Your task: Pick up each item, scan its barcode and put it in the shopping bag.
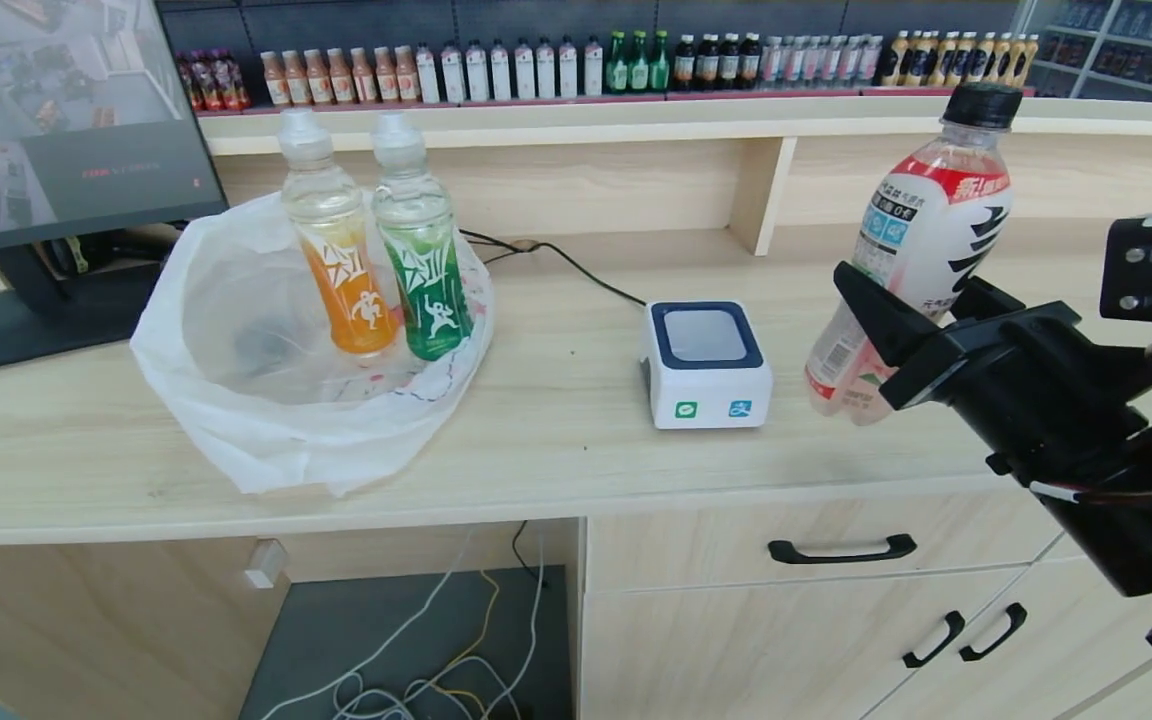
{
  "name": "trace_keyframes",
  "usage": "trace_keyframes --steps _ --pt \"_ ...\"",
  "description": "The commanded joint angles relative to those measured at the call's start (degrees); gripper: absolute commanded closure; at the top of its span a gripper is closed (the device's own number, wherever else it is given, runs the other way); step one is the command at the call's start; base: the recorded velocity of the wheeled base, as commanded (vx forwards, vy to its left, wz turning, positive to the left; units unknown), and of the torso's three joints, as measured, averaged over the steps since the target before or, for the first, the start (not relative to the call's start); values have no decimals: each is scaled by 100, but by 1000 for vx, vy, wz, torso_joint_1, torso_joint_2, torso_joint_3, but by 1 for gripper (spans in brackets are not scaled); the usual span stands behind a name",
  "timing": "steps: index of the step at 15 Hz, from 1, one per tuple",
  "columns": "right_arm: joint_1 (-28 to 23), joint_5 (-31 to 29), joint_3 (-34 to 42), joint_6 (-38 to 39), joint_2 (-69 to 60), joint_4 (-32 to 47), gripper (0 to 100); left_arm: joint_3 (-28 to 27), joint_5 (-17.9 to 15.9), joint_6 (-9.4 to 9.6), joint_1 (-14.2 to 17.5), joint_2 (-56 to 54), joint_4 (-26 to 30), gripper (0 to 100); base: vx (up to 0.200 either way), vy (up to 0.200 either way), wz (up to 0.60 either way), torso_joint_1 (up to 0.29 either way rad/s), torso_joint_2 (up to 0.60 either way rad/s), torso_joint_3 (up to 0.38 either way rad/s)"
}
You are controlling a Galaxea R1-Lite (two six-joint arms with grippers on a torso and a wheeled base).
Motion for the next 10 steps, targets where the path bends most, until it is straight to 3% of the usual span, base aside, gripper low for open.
trace_keyframes --steps 1,10 --pt "113 -6 34 -39 -9 -1 100 0 0 6 2 -2 0 0 0 0 0 0 0 0" --pt "8 2 34 -188 0 -1 100 0 0 -2 2 -2 0 0 0 0 0 0 0 0"
